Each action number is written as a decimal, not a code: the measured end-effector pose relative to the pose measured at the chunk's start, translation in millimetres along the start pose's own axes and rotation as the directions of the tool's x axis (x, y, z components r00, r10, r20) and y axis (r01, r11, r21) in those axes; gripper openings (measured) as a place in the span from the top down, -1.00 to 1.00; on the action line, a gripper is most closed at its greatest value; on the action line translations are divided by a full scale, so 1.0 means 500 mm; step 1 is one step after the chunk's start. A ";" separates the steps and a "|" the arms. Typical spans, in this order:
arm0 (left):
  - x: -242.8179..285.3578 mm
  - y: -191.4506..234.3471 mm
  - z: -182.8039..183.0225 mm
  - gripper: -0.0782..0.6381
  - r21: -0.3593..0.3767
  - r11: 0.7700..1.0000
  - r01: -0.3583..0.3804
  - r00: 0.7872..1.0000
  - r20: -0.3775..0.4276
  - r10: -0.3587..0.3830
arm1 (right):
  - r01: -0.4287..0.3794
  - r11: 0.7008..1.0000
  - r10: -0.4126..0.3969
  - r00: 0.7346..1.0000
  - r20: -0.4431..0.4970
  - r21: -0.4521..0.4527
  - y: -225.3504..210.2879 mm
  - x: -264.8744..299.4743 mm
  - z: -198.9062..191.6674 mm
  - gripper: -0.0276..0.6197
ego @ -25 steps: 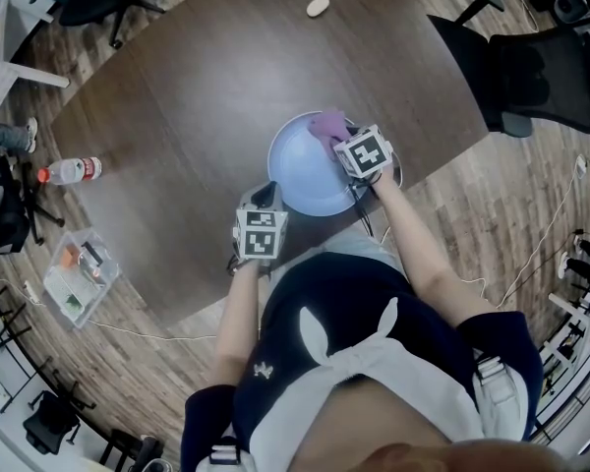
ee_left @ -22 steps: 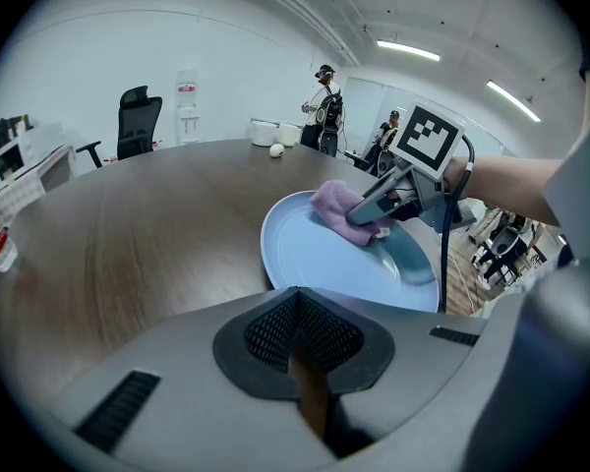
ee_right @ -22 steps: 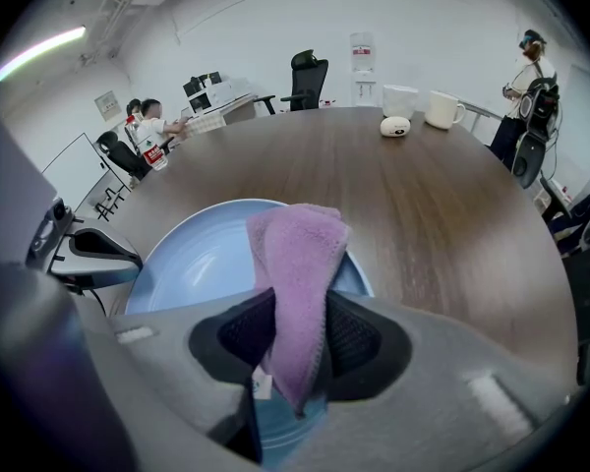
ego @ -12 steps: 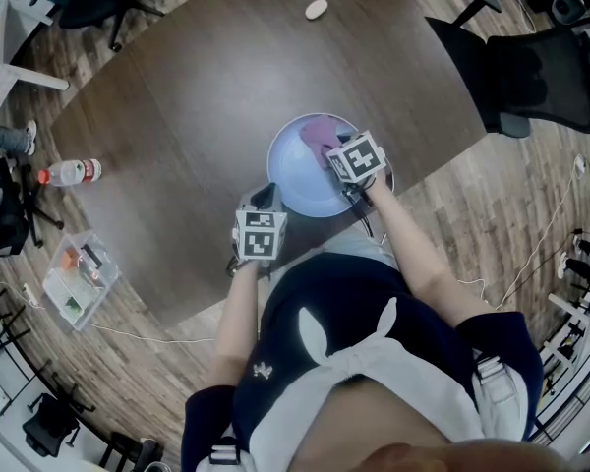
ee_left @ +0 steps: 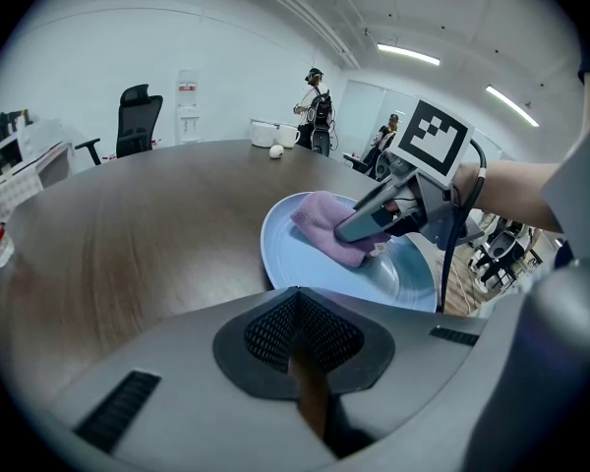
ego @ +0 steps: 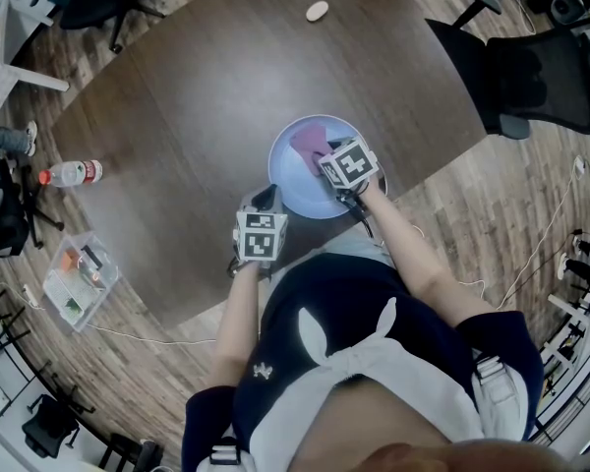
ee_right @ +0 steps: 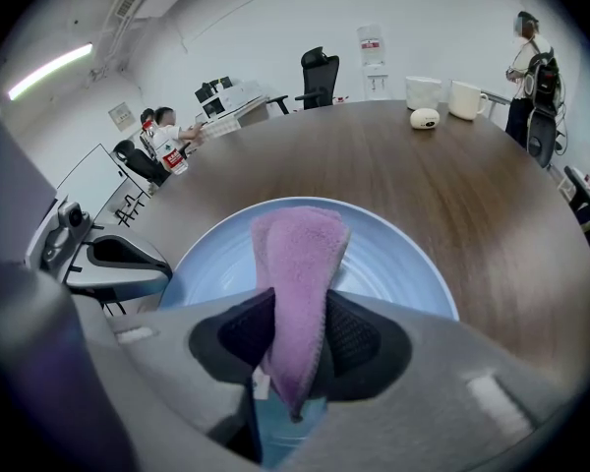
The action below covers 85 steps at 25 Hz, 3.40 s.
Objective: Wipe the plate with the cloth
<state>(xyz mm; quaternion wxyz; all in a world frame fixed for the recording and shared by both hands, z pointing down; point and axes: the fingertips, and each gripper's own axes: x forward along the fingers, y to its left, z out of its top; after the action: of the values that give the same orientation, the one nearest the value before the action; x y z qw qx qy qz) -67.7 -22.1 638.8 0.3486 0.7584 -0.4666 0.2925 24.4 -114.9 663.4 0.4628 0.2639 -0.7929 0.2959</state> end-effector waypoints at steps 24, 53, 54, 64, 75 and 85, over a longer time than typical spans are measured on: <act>-0.001 -0.003 0.002 0.77 -0.010 1.000 -0.007 1.000 0.014 0.007 | -0.078 0.997 0.077 0.996 0.042 0.012 0.095 0.025 0.012 0.48; 0.002 -0.001 -0.001 0.77 -0.009 1.000 -0.002 1.000 0.023 0.002 | -0.159 0.986 0.161 0.987 0.022 -0.045 0.174 0.029 -0.022 0.48; 0.002 0.000 -0.002 0.77 -0.008 1.000 -0.004 1.000 0.023 0.004 | -0.161 0.986 0.162 0.986 0.022 -0.048 0.175 0.027 -0.022 0.48; 0.005 0.007 -0.001 0.77 -0.003 1.000 -0.016 0.999 0.039 0.016 | -0.178 0.981 0.179 0.984 0.010 -0.071 0.171 0.024 -0.021 0.48; -0.005 -0.002 -0.001 0.77 -0.006 1.000 -0.003 1.000 0.019 0.003 | -0.172 0.982 0.173 0.985 -0.001 -0.079 0.157 0.025 -0.023 0.47; -0.006 -0.002 -0.003 0.77 -0.001 1.000 -0.013 1.000 0.022 0.013 | -0.163 0.985 0.163 0.987 0.006 -0.056 0.130 0.018 -0.026 0.47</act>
<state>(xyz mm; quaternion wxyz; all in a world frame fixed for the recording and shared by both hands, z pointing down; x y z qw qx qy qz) -68.1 -19.0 637.2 0.3420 0.7583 -0.4756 0.2860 -17.0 -62.3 662.2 0.4400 0.1868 -0.8221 0.3094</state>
